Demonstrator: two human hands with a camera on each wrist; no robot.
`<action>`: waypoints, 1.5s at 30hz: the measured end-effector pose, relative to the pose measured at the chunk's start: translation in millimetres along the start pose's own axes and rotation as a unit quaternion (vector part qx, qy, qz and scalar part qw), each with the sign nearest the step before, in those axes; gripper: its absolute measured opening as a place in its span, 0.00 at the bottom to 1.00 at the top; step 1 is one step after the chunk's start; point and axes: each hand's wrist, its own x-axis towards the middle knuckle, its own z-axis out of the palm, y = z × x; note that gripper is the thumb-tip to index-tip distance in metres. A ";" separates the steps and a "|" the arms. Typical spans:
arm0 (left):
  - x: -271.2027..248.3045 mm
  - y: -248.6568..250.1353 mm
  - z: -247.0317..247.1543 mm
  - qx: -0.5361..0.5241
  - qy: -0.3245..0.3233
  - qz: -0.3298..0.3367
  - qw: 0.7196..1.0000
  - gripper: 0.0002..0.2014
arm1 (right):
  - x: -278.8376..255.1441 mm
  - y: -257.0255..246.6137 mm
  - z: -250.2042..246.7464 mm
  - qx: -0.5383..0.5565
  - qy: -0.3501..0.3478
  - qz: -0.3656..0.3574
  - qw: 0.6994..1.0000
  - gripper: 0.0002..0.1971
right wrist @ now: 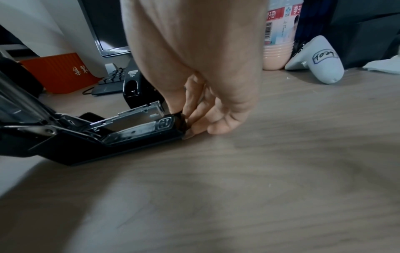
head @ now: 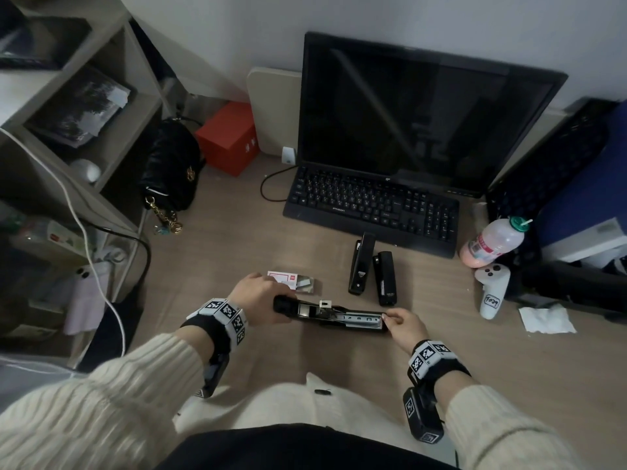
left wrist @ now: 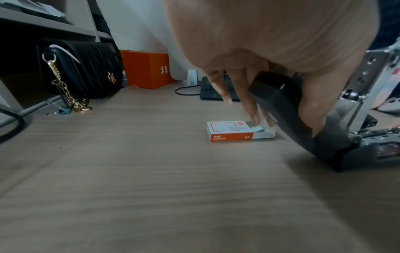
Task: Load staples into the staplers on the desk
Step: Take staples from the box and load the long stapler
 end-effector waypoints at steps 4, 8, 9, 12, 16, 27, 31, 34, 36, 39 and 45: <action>-0.5 -2.1 -1.0 -0.054 -0.001 0.025 0.998 0.19 | 3.7 1.4 -4.0 -0.020 -0.007 -0.005 1.000 0.11; -0.1 -8.7 -2.8 -0.135 -0.005 0.023 0.991 0.28 | 8.6 2.9 -5.0 -0.028 -0.023 0.000 0.999 0.11; 1.3 -9.7 -3.7 -0.151 -0.002 0.015 0.988 0.33 | 8.4 2.1 -5.6 -0.028 -0.024 -0.001 0.999 0.11; 8.9 -10.0 -7.4 -0.164 0.010 -0.014 0.986 0.37 | 7.9 0.3 -5.8 -0.029 -0.021 0.000 0.999 0.11; 29.9 -14.7 -7.9 -0.152 0.026 -0.068 0.986 0.16 | 6.4 -3.1 -7.5 -0.026 -0.010 -0.001 1.000 0.11; 74.8 -18.5 -6.6 -0.021 -0.099 -0.046 0.994 0.29 | 6.4 -27.6 -18.4 -0.013 -0.031 -0.052 0.998 0.08; 83.3 -19.7 -1.7 0.045 -0.126 -0.035 0.990 0.33 | 5.0 -32.1 -20.0 -0.002 -0.025 -0.053 0.998 0.09; 86.1 -19.6 2.0 0.079 -0.137 -0.025 0.987 0.31 | 3.6 -32.1 -20.7 0.003 -0.028 -0.052 0.998 0.09; 88.4 -19.1 4.2 0.081 -0.132 -0.023 0.988 0.26 | 4.3 -31.9 -21.4 0.007 -0.029 -0.049 0.998 0.08; 91.5 -16.3 5.5 0.077 -0.145 -0.033 0.986 0.24 | 5.8 -31.4 -23.3 0.007 -0.035 -0.042 0.998 0.08; 90.8 -9.9 8.6 0.011 -0.165 -0.083 0.983 0.24 | 5.3 -30.2 -26.7 0.012 -0.035 -0.043 0.998 0.08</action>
